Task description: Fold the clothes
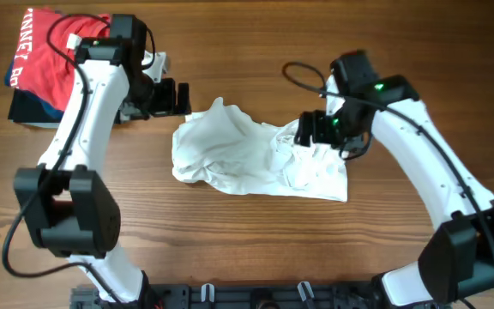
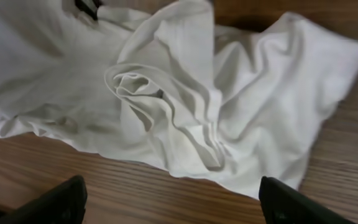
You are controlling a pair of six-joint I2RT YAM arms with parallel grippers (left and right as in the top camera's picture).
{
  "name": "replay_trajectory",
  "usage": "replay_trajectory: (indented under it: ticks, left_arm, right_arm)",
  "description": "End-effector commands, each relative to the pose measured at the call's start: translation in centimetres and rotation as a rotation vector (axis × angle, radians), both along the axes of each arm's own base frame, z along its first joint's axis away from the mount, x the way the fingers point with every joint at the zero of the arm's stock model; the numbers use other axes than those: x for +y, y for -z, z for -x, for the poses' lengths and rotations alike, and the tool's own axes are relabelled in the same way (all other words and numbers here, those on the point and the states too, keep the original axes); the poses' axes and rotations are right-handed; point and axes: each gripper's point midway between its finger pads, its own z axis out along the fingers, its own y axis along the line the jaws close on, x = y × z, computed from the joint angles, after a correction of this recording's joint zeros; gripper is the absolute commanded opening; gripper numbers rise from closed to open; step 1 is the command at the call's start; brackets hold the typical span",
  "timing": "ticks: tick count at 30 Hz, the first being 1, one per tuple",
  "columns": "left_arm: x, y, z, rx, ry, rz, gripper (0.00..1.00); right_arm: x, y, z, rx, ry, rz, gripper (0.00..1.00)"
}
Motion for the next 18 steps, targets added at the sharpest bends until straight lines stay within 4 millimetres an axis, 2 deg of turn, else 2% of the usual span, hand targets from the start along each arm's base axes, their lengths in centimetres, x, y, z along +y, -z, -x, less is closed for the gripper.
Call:
replay_trajectory:
  ticks: [1, 4, 7, 8, 12, 18]
  left_arm:
    - [-1.7, 4.2, 2.5, 0.152, 0.061, 0.127, 1.0]
    - [-2.4, 6.1, 4.7, 0.207, 0.125, 0.177, 1.0]
    - [-2.3, 7.7, 5.7, 0.22, 0.138, 0.177, 1.0]
    - [-2.3, 8.8, 6.0, 0.214, 0.138, 0.177, 1.0]
    - [-3.2, 10.9, 6.5, 0.183, 0.151, 0.231, 1.0]
    - [-5.2, 12.9, 6.5, 0.102, 0.217, 0.275, 1.0]
  right_arm:
    - [-2.5, -1.8, -1.2, -0.06, -0.012, 0.045, 0.92]
    - [-4.1, -1.7, -1.2, -0.044, 0.024, 0.051, 0.93]
    - [-4.9, -1.7, -1.3, -0.045, 0.027, 0.055, 0.93]
    - [-5.0, -1.7, -1.3, -0.045, 0.029, 0.055, 0.94]
    - [-5.2, -1.6, -1.4, -0.049, 0.031, 0.067, 0.94]
    - [-5.3, -1.7, -1.7, -0.062, 0.036, 0.071, 0.94]
